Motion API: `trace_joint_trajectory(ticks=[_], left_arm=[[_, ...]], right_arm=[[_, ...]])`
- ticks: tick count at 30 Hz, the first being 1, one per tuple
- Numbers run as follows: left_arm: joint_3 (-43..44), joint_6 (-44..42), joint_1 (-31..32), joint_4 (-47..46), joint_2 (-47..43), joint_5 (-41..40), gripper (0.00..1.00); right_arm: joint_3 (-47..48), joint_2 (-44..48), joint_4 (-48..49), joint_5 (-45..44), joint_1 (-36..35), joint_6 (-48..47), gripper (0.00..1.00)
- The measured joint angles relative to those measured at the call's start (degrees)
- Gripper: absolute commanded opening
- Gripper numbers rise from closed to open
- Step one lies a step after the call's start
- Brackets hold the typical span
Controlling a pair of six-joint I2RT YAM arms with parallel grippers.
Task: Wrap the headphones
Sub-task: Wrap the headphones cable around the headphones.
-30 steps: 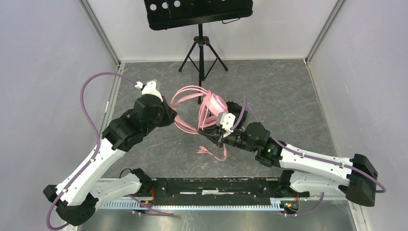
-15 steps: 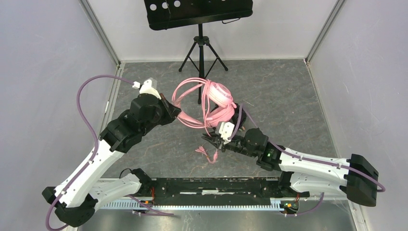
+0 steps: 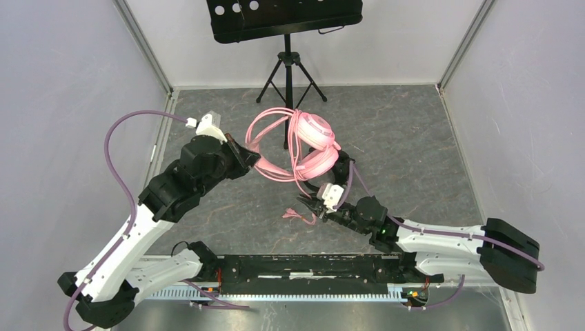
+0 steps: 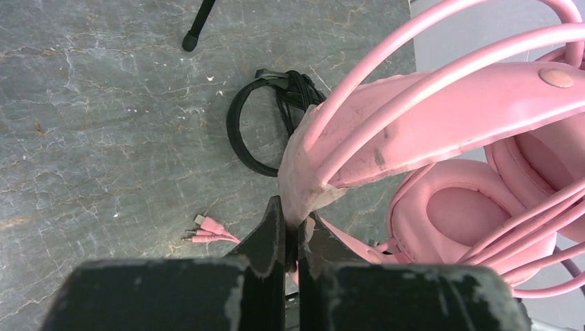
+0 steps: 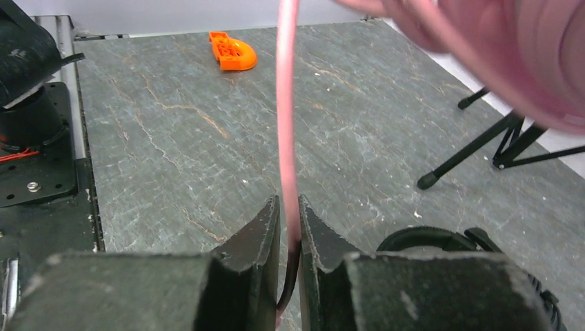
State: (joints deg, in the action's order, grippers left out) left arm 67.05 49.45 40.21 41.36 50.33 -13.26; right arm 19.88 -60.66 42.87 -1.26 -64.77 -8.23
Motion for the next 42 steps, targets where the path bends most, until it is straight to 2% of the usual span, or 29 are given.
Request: trace_joint_trajectory(ticks=[13,15,18,23,30,36,42], left_arm=[[0.0,0.0,0.0,0.3,-0.1,-0.1,0.02],[0.0,0.0,0.0,0.5,-0.1,-0.1,0.02],[0.0,0.0,0.0,0.6,-0.1,-0.1,0.02],[0.0,0.0,0.0,0.5,-0.2,-0.2,0.02],[0.0,0.0,0.0,0.0,-0.5,-0.6,0.02],[0.0,0.0,0.0,0.0,-0.5,-0.8,0.02],[0.1,0.0,0.0,-0.4,0.0,-0.9,0.02]], right_arm=[[-9.0,-6.9,18.4,-1.0,0.0,8.4,0.27],[-9.7,-7.9,20.6,-0.7,0.0,9.6,0.27],[-10.0,-8.8,22.5,-0.2,0.0,11.0,0.21],[-10.0,-7.7,22.9,-0.3,0.0,12.4,0.21],[-9.8,-2.4,19.0,-0.9,0.0,13.0,0.35],[-9.5,-1.3,16.1,-0.3,0.0,13.0,0.46],[-9.5,-3.3,16.8,2.0,0.0,13.2,0.47]])
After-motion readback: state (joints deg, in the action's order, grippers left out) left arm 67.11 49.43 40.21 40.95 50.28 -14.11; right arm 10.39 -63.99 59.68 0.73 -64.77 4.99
